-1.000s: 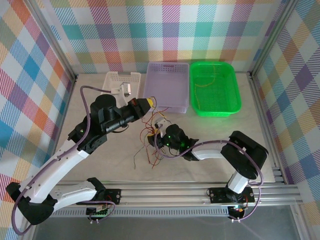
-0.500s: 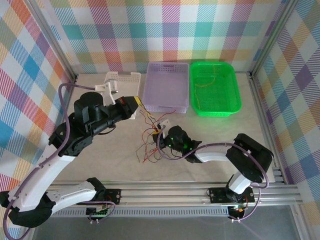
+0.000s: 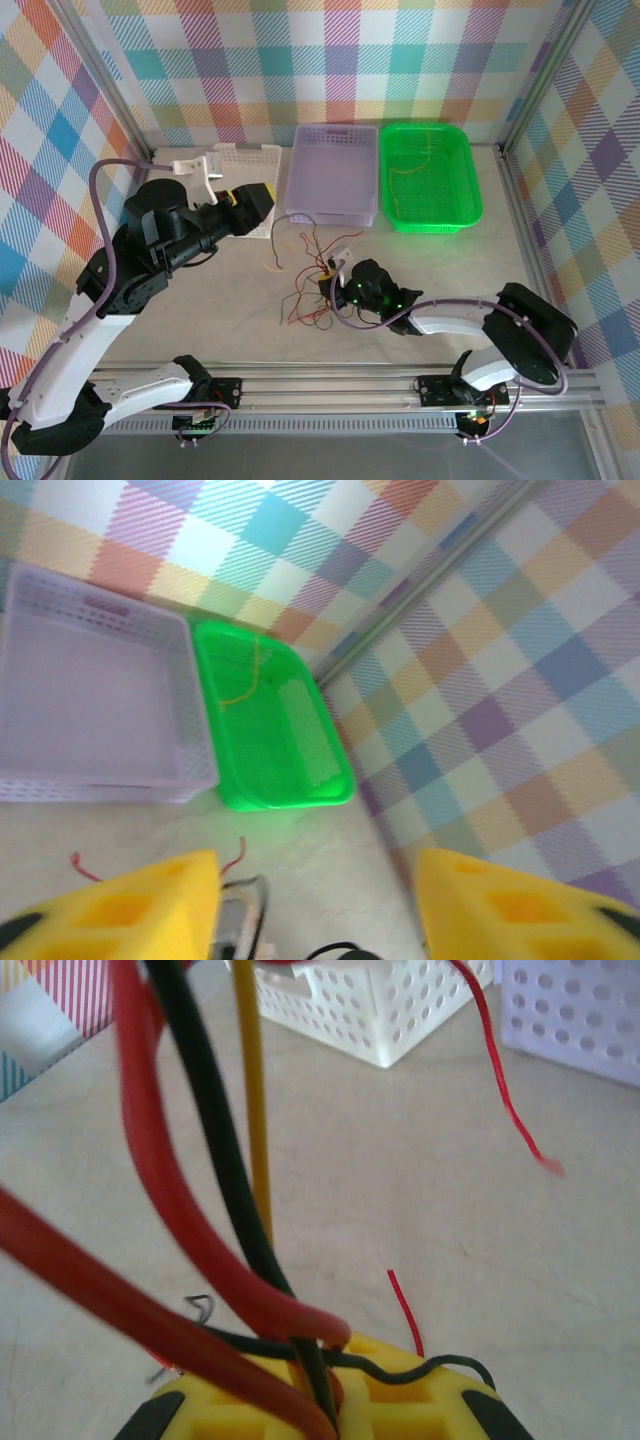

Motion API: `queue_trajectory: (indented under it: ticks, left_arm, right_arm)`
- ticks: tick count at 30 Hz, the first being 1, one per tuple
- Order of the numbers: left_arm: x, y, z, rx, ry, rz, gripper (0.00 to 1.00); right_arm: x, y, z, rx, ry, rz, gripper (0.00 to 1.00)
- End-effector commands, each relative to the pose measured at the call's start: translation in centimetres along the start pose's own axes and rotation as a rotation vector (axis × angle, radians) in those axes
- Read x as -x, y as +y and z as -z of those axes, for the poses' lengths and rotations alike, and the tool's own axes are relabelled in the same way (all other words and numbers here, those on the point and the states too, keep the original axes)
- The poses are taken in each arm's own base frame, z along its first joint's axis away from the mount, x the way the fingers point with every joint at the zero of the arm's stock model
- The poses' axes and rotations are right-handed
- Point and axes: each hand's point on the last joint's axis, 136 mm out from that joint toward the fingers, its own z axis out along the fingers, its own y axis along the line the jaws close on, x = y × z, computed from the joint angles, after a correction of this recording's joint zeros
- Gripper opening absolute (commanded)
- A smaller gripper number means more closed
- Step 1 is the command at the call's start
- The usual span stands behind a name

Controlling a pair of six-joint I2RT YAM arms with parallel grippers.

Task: Untangle the cables

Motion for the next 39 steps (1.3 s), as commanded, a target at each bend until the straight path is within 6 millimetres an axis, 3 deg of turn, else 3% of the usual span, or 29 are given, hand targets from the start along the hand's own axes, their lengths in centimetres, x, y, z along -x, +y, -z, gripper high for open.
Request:
queue_trajectory:
  ticks: [1,5,6,12,16,25,32,39]
  left_arm:
    - [-1.3,-1.1,-0.9,-0.095,0.044,-0.006,0.67]
    - [-4.7,-0.7,-1.3,-0.173,0.127,-0.037,0.80]
    - [-5.9,-0.5,-1.4,-0.195,0.155,-0.038,0.88]
    - [-11.9,1.3,-1.7,-0.290,0.283,-0.012,0.93]
    - [-13.6,2.6,-1.7,-0.281,0.301,-0.015,0.94]
    - [-15.9,1.8,-2.7,-0.398,0.349,0.049,0.95]
    - [-18.1,1.4,-2.4,-0.459,0.418,0.033,0.89]
    - [-21.7,1.9,-3.8,-0.470,0.529,0.011,0.82]
  right_arm:
    - [2.7,1.8,2.0,0.077,-0.053,0.010,0.00]
    - [4.7,2.5,4.1,0.112,-0.097,0.008,0.00]
    - [5.1,2.6,4.6,0.119,-0.105,0.003,0.00]
    - [6.6,2.6,6.6,0.163,-0.138,-0.040,0.00]
    - [7.8,2.9,7.8,0.183,-0.174,-0.023,0.00]
    - [8.7,3.1,8.4,0.222,-0.181,-0.006,0.00]
    - [9.8,3.1,8.9,0.259,-0.220,-0.040,0.00]
    - [11.1,4.5,9.0,0.336,-0.217,-0.052,0.00]
